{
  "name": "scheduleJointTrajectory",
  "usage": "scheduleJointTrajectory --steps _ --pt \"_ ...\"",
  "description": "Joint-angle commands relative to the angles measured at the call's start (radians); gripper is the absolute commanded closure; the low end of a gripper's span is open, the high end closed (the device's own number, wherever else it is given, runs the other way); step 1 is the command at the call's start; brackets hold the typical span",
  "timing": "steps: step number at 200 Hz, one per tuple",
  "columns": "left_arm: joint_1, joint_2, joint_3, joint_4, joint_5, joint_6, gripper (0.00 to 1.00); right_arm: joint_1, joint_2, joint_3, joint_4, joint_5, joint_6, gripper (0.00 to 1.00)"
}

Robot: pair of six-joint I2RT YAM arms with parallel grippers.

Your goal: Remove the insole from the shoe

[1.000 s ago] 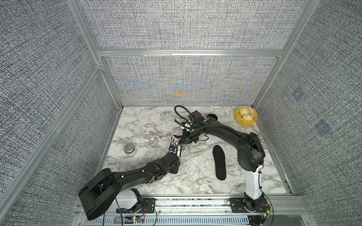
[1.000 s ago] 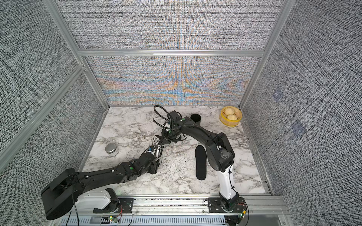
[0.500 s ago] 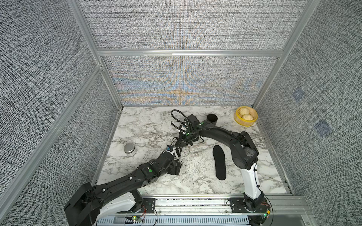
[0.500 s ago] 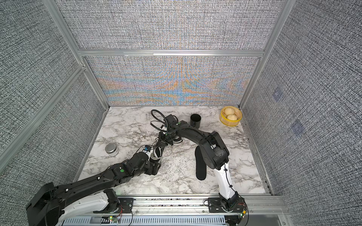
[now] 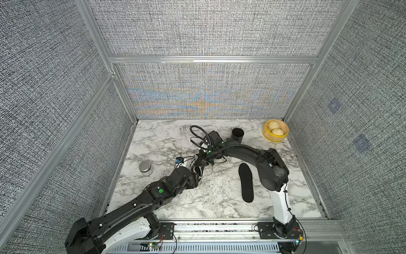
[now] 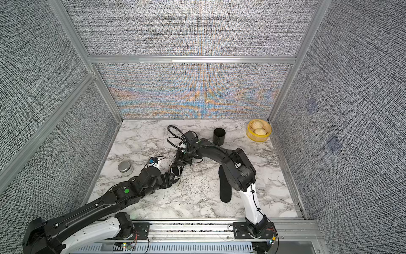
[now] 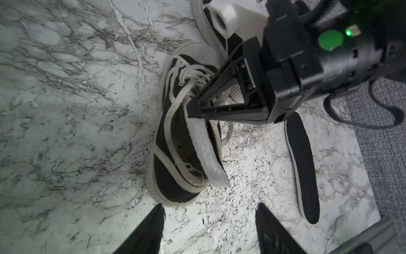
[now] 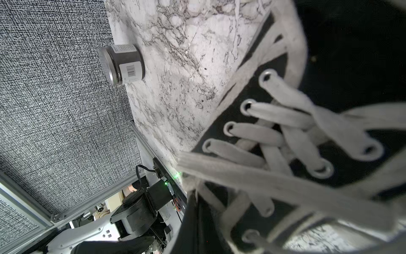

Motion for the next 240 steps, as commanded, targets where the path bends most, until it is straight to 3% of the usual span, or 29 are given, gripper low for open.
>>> scheduleJointTrajectory --steps 1,59,106,175,218,240 --pt "0.007 0.041 0.004 0.032 0.029 -0.119 0.33 0.002 -0.011 -0.006 0.046 0.019 0.004 1.0" --pt "0.067 0.092 0.018 0.122 0.088 -0.213 0.35 0.005 -0.012 -0.01 0.048 0.016 0.002 1.0" --pt "0.111 0.158 0.051 0.144 0.13 -0.217 0.43 0.013 -0.008 -0.015 0.06 0.016 0.01 1.0" --pt "0.139 0.228 0.075 0.144 0.186 -0.211 0.66 0.02 -0.011 -0.023 0.072 0.017 0.017 1.0" --pt "0.139 0.24 0.071 0.124 0.206 -0.213 0.76 0.02 -0.01 -0.01 0.077 0.022 0.023 1.0" --pt "0.139 0.237 0.075 0.12 0.215 -0.214 0.87 0.016 -0.018 0.004 0.076 0.029 0.018 0.91"
